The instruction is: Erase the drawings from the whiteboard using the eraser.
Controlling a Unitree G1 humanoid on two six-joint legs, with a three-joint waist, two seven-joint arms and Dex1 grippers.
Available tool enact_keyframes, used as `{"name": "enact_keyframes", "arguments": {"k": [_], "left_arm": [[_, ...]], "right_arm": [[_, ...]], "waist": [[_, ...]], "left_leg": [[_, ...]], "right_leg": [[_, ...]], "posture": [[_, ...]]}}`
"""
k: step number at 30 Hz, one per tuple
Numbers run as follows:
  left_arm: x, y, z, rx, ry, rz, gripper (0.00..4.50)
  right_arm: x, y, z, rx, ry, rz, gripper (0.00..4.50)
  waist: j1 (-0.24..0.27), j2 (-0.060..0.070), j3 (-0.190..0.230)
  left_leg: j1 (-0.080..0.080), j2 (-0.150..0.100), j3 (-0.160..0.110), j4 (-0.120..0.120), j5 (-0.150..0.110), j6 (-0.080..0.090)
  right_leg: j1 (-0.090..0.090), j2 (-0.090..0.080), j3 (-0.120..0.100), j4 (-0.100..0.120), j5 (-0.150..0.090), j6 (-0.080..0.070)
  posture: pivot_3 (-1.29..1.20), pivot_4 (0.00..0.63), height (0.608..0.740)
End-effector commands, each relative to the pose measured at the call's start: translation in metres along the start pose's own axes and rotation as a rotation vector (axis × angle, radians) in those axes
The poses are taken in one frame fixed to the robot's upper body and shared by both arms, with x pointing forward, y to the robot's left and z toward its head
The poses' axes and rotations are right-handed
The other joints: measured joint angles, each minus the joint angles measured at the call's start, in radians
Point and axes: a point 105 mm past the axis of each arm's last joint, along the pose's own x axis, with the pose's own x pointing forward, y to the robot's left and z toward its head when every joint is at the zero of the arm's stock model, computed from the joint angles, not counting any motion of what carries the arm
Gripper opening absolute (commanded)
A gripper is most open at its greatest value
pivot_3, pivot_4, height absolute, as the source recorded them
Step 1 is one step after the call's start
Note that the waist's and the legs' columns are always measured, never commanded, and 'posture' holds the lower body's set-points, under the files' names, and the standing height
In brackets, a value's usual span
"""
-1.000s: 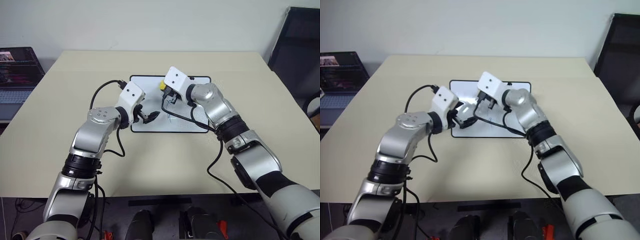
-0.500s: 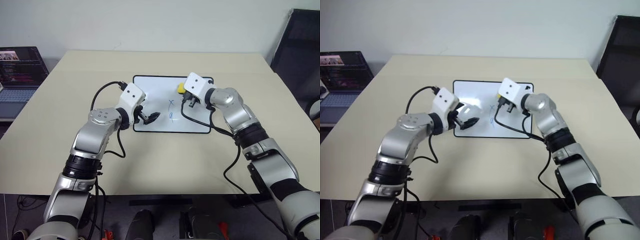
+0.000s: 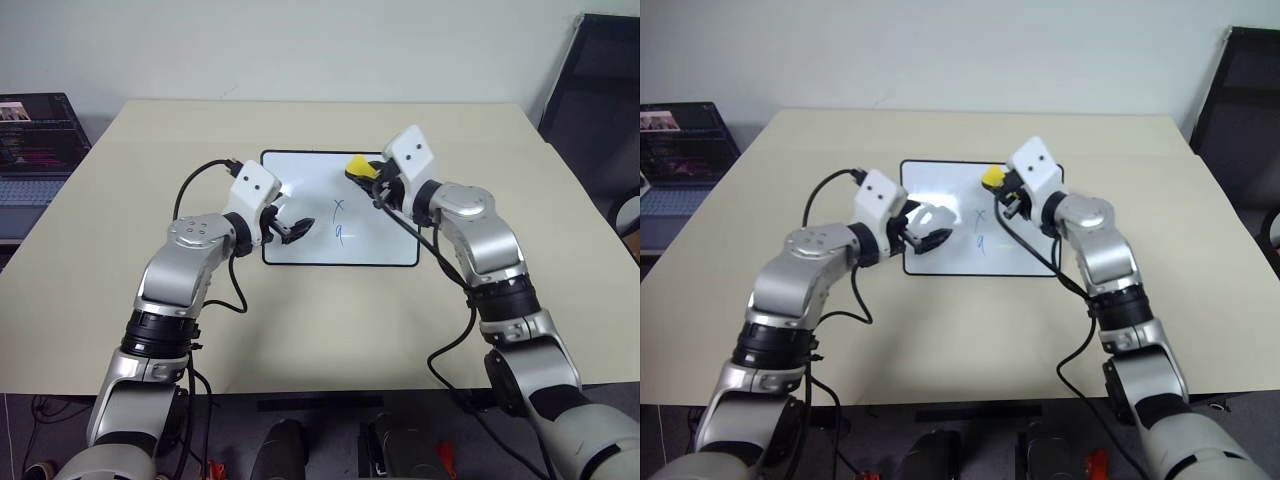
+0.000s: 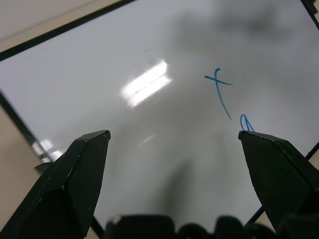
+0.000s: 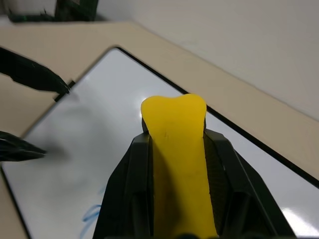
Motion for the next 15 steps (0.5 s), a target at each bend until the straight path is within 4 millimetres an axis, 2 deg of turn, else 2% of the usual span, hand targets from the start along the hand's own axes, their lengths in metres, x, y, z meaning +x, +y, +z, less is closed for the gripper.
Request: {"name": "enact_keyframes", "arguments": {"k": [1,5,8,11,15], "left_arm": [[-0.019,0.001,0.011,0.017,-0.088,-0.011,4.50],[-0.037,-0.013,-0.001,0.011,-0.099,-0.102,4.50],[-0.045,-0.017,-0.010,0.002,-0.084,-0.144,4.50],[-0.048,-0.014,-0.018,0.028,-0.054,-0.149,4.50],[-0.050,-0.010,-0.019,0.024,-0.062,-0.152,4.50]], "right_arm": [[-0.030,0.013,-0.001,0.039,-0.040,0.028,1.01],[-0.059,0.034,-0.020,0.069,-0.017,0.056,1.01],[-0.073,0.044,-0.031,0.132,0.016,0.086,1.01],[-0.082,0.050,-0.035,0.182,0.038,0.111,1.01],[-0.087,0.054,-0.043,0.159,0.080,0.130,1.01]], "waist": [[0.000,0.000,0.000],[0.000,0.000,0.000],[-0.002,0.000,0.000],[-0.002,0.000,0.000],[-0.001,0.000,0.000]], "left_leg": [[0.000,0.000,0.000,0.000,0.000,0.000],[0.000,0.000,0.001,0.000,0.000,0.000],[0.001,0.001,0.001,0.000,0.000,0.000],[0.003,0.002,0.001,0.000,0.000,0.000],[0.003,0.002,0.002,0.001,0.000,0.000]], "right_leg": [[0.000,0.000,0.000,-0.001,0.000,0.000],[0.000,0.000,0.000,-0.001,0.000,0.000],[0.000,0.000,0.001,-0.001,-0.001,0.002],[0.002,0.001,0.001,-0.001,-0.003,0.004],[0.002,0.002,0.001,-0.002,-0.003,0.004]], "posture": [[0.00,0.150,0.740],[0.00,0.150,0.740],[0.00,0.150,0.740],[0.00,0.150,0.740],[0.00,0.150,0.740]]}}
